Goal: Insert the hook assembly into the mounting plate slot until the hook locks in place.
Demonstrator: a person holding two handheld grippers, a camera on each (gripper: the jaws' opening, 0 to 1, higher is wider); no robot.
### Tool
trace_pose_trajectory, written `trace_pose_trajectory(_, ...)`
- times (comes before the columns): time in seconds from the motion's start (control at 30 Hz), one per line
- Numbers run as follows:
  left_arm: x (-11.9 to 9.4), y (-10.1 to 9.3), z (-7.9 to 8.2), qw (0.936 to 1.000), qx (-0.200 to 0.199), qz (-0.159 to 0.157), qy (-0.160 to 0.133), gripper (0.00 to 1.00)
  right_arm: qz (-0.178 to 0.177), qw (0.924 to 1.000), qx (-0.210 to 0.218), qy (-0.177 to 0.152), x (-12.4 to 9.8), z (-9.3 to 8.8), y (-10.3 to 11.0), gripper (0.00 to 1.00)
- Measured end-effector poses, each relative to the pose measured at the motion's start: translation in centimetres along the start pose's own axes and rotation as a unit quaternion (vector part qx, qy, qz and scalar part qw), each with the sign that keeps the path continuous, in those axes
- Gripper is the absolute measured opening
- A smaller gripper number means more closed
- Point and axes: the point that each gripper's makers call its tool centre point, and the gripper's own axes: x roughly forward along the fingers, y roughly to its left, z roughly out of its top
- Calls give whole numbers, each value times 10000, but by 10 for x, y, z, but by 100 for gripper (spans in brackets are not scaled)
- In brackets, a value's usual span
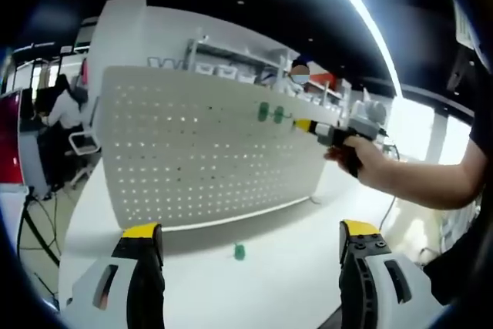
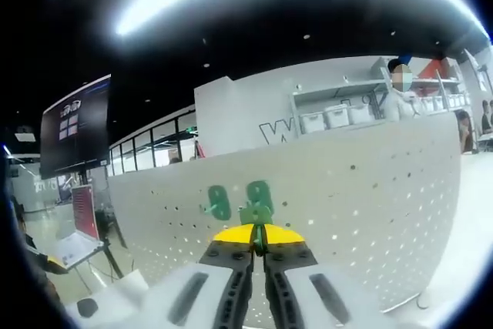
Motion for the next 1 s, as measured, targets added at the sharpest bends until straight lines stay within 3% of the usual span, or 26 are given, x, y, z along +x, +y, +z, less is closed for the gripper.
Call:
trace_pose_trajectory(0.37, 1, -5, 2, 10000, -48, -78, 15, 96, -285, 9994, -31, -168, 12, 13, -24, 0)
trace_pose_trajectory(1.0, 3, -3, 4, 9999, -84, -61, 34, 94, -472, 9982, -54, -360, 27, 22, -37, 0)
